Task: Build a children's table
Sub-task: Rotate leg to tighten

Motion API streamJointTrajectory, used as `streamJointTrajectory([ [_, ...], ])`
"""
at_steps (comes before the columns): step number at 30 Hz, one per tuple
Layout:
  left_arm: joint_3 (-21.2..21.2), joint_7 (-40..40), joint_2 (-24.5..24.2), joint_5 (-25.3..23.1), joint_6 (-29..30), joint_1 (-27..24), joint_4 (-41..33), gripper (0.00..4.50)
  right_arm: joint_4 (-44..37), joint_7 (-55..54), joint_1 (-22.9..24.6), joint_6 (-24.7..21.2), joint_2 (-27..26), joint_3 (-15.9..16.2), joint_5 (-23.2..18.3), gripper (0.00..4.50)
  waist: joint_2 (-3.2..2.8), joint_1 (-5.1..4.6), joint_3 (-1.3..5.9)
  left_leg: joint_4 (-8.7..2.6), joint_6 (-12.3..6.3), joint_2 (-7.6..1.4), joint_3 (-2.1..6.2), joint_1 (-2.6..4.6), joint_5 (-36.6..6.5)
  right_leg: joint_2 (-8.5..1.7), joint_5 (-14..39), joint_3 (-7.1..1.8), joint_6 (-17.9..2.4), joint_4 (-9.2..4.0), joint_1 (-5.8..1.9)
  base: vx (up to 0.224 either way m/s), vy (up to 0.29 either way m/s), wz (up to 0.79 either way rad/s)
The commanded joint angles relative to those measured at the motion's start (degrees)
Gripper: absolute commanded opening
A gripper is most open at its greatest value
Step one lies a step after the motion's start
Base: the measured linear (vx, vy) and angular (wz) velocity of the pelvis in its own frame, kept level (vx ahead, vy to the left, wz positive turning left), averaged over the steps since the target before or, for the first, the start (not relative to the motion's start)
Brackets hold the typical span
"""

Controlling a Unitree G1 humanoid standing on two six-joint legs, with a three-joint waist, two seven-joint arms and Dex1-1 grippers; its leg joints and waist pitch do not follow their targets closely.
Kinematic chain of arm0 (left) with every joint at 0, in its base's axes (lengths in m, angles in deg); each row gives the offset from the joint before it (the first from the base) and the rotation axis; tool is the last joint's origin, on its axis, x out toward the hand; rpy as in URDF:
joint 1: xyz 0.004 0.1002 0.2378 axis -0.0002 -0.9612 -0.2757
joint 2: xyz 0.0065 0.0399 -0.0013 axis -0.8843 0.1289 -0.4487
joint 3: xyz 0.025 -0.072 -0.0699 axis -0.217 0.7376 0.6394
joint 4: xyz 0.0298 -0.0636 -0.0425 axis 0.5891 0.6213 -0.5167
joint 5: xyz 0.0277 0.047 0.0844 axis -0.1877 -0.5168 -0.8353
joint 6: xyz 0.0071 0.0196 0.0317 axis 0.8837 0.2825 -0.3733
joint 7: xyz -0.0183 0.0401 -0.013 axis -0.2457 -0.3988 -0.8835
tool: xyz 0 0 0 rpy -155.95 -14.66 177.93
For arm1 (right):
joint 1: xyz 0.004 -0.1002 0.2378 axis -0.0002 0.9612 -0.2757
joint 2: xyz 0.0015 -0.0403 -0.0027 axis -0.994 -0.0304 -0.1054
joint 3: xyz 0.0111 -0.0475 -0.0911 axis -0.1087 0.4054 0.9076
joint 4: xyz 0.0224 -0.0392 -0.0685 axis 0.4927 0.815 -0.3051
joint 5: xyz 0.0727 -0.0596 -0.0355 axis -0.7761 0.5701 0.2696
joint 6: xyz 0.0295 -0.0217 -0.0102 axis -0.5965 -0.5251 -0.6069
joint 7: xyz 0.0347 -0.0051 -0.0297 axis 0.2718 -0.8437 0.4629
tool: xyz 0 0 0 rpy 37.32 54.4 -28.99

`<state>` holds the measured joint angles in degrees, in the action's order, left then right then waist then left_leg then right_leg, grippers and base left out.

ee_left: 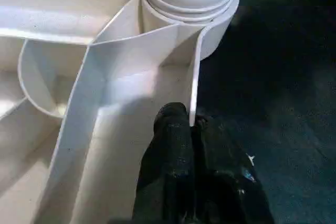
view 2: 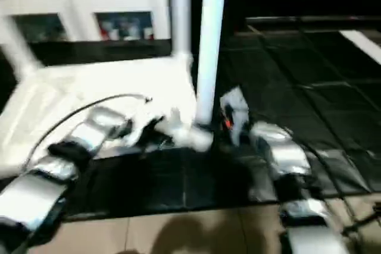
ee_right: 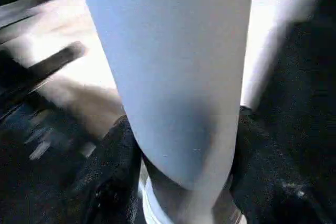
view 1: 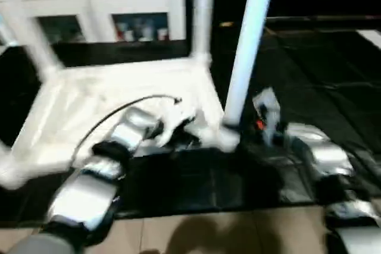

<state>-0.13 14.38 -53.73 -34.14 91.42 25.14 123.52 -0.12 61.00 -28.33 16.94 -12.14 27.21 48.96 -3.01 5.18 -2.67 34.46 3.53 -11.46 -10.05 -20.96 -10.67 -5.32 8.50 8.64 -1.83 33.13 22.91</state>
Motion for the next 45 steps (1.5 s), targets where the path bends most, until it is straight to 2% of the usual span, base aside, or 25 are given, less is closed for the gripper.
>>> streamJointTrajectory([
  [1, 2.97, 6.77, 5.12, 3.44, 0.94, 3.28, -1.11, 0.00, 3.34, -4.57, -1.04, -2.04, -6.04, 3.95, 0.42, 2.01, 0.67, 0.04, 4.19, -3.81, -2.27, -1.49, 0.81, 0.50, -10.73, -4.22, 21.17, -3.06, -7.55, -4.86, -3.39, 0.000, 0.000, 0.00],
  [3, 4.42, 10.66, 6.37, 4.27, 1.45, 4.18, -0.58, 0.00, 4.97, -7.77, -2.24, -0.47, -7.56, 3.95, 1.48, 2.01, 0.59, -0.25, 4.39, -3.63, -3.33, -1.32, 0.75, 0.26, -9.20, -4.11, 18.68, -3.09, -7.99, -4.59, -3.58, 0.000, 0.000, 0.00],
  [5, 4.71, 11.80, 6.84, 4.39, 1.50, 4.41, -0.50, 0.00, 5.67, -8.18, -2.61, 0.96, -8.03, 4.29, 2.01, 2.01, 0.64, -0.17, 4.60, -3.55, -4.45, -1.46, 0.70, 0.15, -7.56, -4.16, 15.23, -3.24, -8.93, -4.14, -3.68, 0.000, 0.000, 0.00],
  [6, 4.40, 12.60, 7.32, 3.77, 1.21, 4.42, -0.63, 0.00, 6.24, -8.20, -2.83, 3.07, -9.26, 4.02, 2.00, 2.01, 0.67, -0.06, 4.57, -3.55, -5.18, -1.48, 0.64, 0.15, -7.21, -4.14, 13.87, -3.26, -9.50, -4.08, -3.65, 0.000, 0.000, 0.00],
  [7, 4.29, 12.63, 7.43, 3.51, 1.17, 4.39, -0.65, 0.00, 6.23, -8.20, -2.87, 3.10, -9.90, 3.47, 1.64, 2.52, 0.79, 0.00, 4.56, -3.56, -5.65, -1.51, 0.63, 0.14, -7.12, -4.14, 13.14, -3.29, -9.88, -3.97, -3.70, 0.000, 0.000, 0.00],
  [10, 3.65, 11.21, 6.86, 2.89, 0.79, 3.89, -1.01, 0.00, 5.44, -6.93, -2.59, 2.30, -10.17, 3.33, 1.25, 2.70, 0.71, -0.06, 4.44, -3.66, -6.19, -1.63, 0.69, 0.16, -7.77, -4.13, 13.02, -3.28, -10.22, -3.91, -3.78, 0.000, 0.000, 0.00],
  [11, 3.46, 10.76, 6.59, 2.59, 0.80, 3.72, -1.06, 0.00, 5.37, -6.80, -2.47, 2.87, -10.05, 3.60, 1.59, 2.70, 0.55, -0.08, 4.38, -3.70, -6.09, -1.68, 0.66, 0.29, -8.28, -4.13, 13.76, -3.26, -10.10, -4.08, -3.70, 0.000, 0.000, 0.00],
  [13, 3.38, 9.99, 6.06, 2.17, 0.40, 3.34, -1.17, 0.00, 5.56, -6.77, -2.29, 3.86, -9.75, 3.78, 1.88, 3.06, 0.47, -0.13, 4.34, -3.78, -5.76, -1.73, 0.70, 0.35, -8.86, -4.15, 14.48, -3.30, -9.85, -4.15, -3.69, 0.000, 0.000, 0.00],
  [17, 2.69, 7.62, 4.93, 1.70, -0.57, 2.54, -1.76, 0.00, 5.19, -5.09, -1.76, 5.10, -8.76, 3.80, 1.58, 3.30, 0.54, -0.27, 4.36, -3.81, -5.70, -1.72, 0.73, 0.22, -9.06, -4.15, 13.62, -3.36, -10.05, -4.00, -3.82, 0.000, 0.000, 0.00],
  [22, 0.75, 0.08, 1.42, 1.03, -3.86, 0.24, -2.90, 0.00, 2.28, 3.24, 0.50, 5.28, -4.29, 2.97, -0.20, 3.72, 0.54, -0.02, 4.46, -3.68, -6.86, -1.94, 0.65, 0.18, -8.18, -4.17, 11.04, -3.42, -11.09, -3.62, -3.88, 0.000, 0.000, 0.00],
  [23, 0.27, -1.55, 0.65, 0.77, -4.64, -0.26, -3.13, 0.00, 1.45, 5.41, 1.00, 5.24, -3.08, 3.06, -0.65, 3.95, 0.57, 0.05, 4.43, -3.67, -6.99, -1.92, 0.57, 0.18, -8.32, -4.11, 11.24, -3.40, -11.10, -3.67, -3.87, 0.000, 0.000, 0.00],
  [24, -0.14, -3.51, -0.17, 0.63, -5.44, -0.84, -3.48, 0.00, 0.38, 8.12, 1.59, 5.32, -1.52, 3.35, -1.12, 3.99, 0.55, 0.51, 4.39, -3.66, -7.24, -2.02, 0.50, 0.30, -8.78, -4.15, 11.94, -3.41, -10.84, -3.76, -3.82, 0.000, 0.000, 0.00],
  [26, -1.22, -8.29, -2.21, 0.43, -8.26, -2.09, -4.27, 0.00, -1.82, 15.01, 2.79, 4.77, 2.49, 3.84, -2.40, 4.06, 0.54, 0.75, 4.38, -3.71, -7.29, -2.13, 0.60, 0.23, -8.97, -4.15, 12.32, -3.39, -10.61, -3.71, -3.87, 0.000, 0.000, 0.00],
  [29, -1.72, -11.73, -3.63, 0.66, -10.92, -2.87, -4.78, 0.00, -1.80, 18.53, 3.04, 5.01, 5.04, 3.44, -2.59, 4.38, 0.48, 1.16, 4.44, -3.65, -6.97, -2.21, 0.53, 0.33, -9.31, -4.23, 13.00, -3.47, -10.42, -3.73, -3.65, 0.000, 0.000, 0.00],
  [30, -1.88, -13.50, -4.18, 0.88, -11.57, -3.09, -5.05, 0.00, -1.52, 19.22, 2.95, 5.06, 5.97, 3.22, -2.46, 4.40, 0.66, 1.47, 4.38, -3.71, -6.36, -2.19, 0.46, 0.46, -9.84, -4.24, 14.59, -3.49, -10.06, -3.91, -3.50, 0.000, 0.000, 0.00],
  [32, -2.48, -16.70, -5.43, 0.84, -12.91, -3.45, -5.60, 0.00, -1.08, 20.88, 2.82, 5.51, 7.58, 3.02, -2.21, 4.46, 0.50, 1.83, 4.34, -3.80, -5.69, -2.46, 0.49, 0.72, -9.87, -4.23, 15.20, -3.58, -10.12, -3.91, -3.24, 0.000, 0.000, 0.00],
  [36, -4.43, -23.88, -8.45, 0.60, -14.87, -4.10, -6.86, 0.00, -3.40, 28.67, 3.74, 4.51, 11.20, 4.21, -4.06, 4.46, 0.59, 2.82, 4.47, -3.78, -5.73, -2.60, 0.55, 0.60, -9.29, -4.34, 12.96, -3.81, -10.28, -3.38, -3.39, 0.000, 0.000, 0.00],
  [37, -4.73, -25.27, -8.92, 0.70, -15.29, -4.23, -7.09, 0.00, -4.01, 30.05, 3.97, 4.58, 11.91, 4.78, -4.25, 4.46, 0.38, 2.89, 4.46, -3.80, -5.72, -2.64, 0.58, 0.64, -9.24, -4.34, 12.80, -3.83, -10.32, -3.34, -3.30, 0.000, 0.000, 0.00],
  [42, -5.13, -29.15, -9.65, 1.25, -17.48, -4.44, -7.46, 0.00, -5.58, 36.15, 4.67, 3.59, 13.75, 7.01, -4.88, 4.46, 0.54, 3.13, 4.45, -3.81, -5.29, -2.58, 0.57, 0.64, -9.98, -4.39, 14.15, -3.72, -10.35, -3.54, -3.32, 0.000, 0.000, 0.00],
  [43, -5.29, -29.93, -9.68, 1.37, -17.64, -4.44, -7.62, 0.00, -5.64, 37.12, 4.65, 3.44, 13.89, 7.30, -5.03, 4.19, 0.56, 3.18, 4.44, -3.84, -5.20, -2.63, 0.61, 0.63, -9.89, -4.42, 14.21, -3.72, -10.34, -3.52, -3.30, 0.000, 0.000, 0.00],
  [45, -5.93, -31.36, -9.73, 1.42, -17.93, -4.71, -8.34, 0.00, -5.75, 38.70, 4.62, 3.67, 14.09, 7.96, -5.16, 4.11, 0.56, 3.28, 4.45, -3.81, -5.09, -2.62, 0.58, 0.64, -9.85, -4.44, 14.37, -3.73, -10.40, -3.54, -3.28, 0.000, 0.000, 0.00],
])
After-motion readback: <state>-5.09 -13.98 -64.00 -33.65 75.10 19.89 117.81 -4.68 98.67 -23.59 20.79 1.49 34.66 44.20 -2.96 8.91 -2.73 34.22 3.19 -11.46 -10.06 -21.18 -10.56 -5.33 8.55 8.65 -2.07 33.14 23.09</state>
